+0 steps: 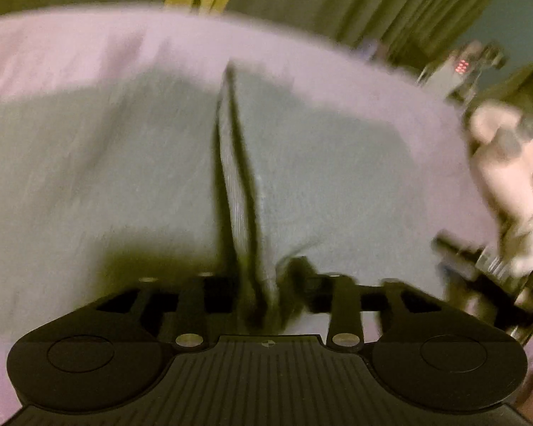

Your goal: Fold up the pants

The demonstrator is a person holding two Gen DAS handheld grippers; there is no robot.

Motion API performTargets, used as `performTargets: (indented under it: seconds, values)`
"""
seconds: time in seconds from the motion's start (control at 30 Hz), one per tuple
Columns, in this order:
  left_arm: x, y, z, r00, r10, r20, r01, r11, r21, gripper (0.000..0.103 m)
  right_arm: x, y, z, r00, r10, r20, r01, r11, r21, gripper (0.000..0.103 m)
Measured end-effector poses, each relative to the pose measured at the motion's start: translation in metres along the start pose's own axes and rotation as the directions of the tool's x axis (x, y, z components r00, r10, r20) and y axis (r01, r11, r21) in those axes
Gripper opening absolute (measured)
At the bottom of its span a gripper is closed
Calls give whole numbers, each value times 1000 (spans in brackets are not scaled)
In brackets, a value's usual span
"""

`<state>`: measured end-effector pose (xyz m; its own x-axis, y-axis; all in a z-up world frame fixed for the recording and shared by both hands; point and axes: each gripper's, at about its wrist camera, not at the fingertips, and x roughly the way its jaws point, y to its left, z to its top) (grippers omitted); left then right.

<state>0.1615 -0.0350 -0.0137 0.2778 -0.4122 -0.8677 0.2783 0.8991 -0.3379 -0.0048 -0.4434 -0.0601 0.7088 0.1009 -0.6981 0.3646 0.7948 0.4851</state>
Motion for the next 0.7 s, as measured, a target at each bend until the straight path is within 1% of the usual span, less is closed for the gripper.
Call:
performTargets:
  seconds: [0.03, 0.07, 0.1, 0.17, 0.23, 0.27, 0.33, 0.37, 0.47, 0.5, 0.57, 0.6, 0.63, 0.67, 0.7]
  values:
    - [8, 2, -4, 997, 60, -42, -60, 998, 17, 74, 1, 0, 1, 1000, -2, -3, 2, 1000, 1, 99]
    - [13, 5, -10, 992, 113, -51, -112, 993, 27, 82, 0, 0, 1, 1000, -1, -5, 1, 1000, 1, 99]
    - [12, 8, -14, 991, 128, -30, -127, 992, 12, 88, 0, 0, 1, 1000, -2, -6, 2, 1000, 1, 99]
    - [3, 17, -16, 997, 80, 18, -79, 995, -67, 88, -1, 0, 1, 1000, -3, -5, 3, 1000, -1, 99]
    - [-6, 25, -13, 996, 62, 60, -53, 989, -141, 87, 0, 1, 1, 1000, -5, -6, 5, 1000, -5, 99]
    - [-10, 26, -11, 994, 62, 90, -48, 986, -157, 87, 0, 1, 1, 1000, -8, -7, 8, 1000, -9, 99]
    - [-19, 24, -6, 985, 87, 151, -62, 985, -158, 85, 1, 2, 0, 1000, -14, -9, 14, 1000, -16, 99]
    - [-23, 22, -4, 981, 83, 177, -57, 987, -148, 84, 1, 2, 0, 1000, -16, -8, 16, 1000, -18, 99]
    - [-27, 1, 0, 968, 25, 249, -5, 997, -82, 85, 1, 3, -1, 1000, -23, -8, 23, 999, -24, 99]
    - [-24, -6, 0, 967, 3, 255, 13, 998, -63, 85, 2, 3, -2, 1000, -24, -7, 23, 999, -24, 99]
    - [-12, -16, -3, 970, -55, 239, 67, 997, -44, 85, 2, 3, -2, 1000, -24, -8, 23, 1000, -20, 99]
    - [-4, -18, -5, 972, -89, 218, 100, 994, -37, 86, 2, 3, -2, 1000, -23, -9, 23, 1000, -19, 99]
    - [8, -18, -8, 979, -90, 184, 98, 995, -35, 86, 2, 3, -2, 1000, -23, -9, 23, 1000, -20, 99]
    - [22, -19, -11, 991, -20, 132, 25, 999, -39, 85, 2, 4, -2, 1000, -24, -10, 24, 999, -21, 99]
    - [35, -19, -15, 993, 77, 87, -75, 997, -20, 77, 2, 4, -2, 1000, -25, -11, 25, 999, -22, 99]
